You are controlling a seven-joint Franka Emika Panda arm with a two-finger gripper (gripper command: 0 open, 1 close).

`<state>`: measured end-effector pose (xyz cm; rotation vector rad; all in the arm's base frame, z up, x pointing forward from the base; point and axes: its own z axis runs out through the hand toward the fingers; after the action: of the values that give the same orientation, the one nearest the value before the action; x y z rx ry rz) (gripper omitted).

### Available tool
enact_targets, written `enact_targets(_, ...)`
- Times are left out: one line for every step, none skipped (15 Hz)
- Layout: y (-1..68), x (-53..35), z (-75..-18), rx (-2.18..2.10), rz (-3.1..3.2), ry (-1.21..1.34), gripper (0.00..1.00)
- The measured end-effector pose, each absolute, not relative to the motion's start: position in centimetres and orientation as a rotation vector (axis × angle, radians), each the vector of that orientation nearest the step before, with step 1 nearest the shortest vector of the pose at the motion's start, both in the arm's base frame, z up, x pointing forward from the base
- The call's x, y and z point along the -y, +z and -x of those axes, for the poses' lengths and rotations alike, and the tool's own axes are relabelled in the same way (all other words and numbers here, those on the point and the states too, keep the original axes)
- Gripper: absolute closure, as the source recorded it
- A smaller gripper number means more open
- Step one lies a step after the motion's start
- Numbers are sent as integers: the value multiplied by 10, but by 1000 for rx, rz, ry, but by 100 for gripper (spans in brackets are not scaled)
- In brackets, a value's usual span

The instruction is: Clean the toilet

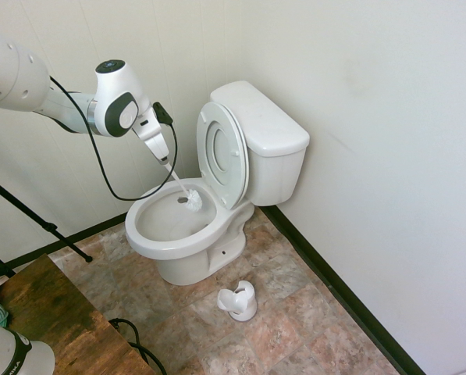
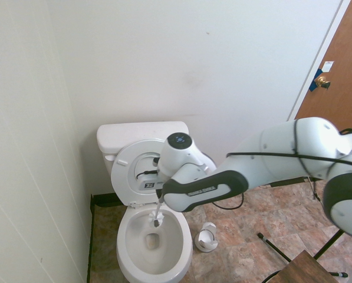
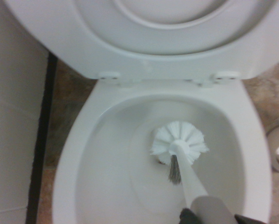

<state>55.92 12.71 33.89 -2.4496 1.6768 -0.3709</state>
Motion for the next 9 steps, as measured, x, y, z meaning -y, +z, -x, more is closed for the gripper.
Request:
enact_targets(348,-101,-547,-1719,2420,-381,100)
enact_targets(357,-75,-534,-1763,2386,-391,100)
enact_targets(366,-47,-519,-1817,2343,-399,100)
enact_targets(371,-19,-504,-1872,2299,-403,100)
enact_targets(373,6,-491,-1922,2262,-405,100)
enact_targets(371,31,-482,-1975,2228,-403,100)
enact_targets(365,50,-477,-2020,2203,-396,100)
enact_targets(357,65,-476,-2055,2184,-383,100)
enact_targets(343,77,-477,-2088,2179,-357,100)
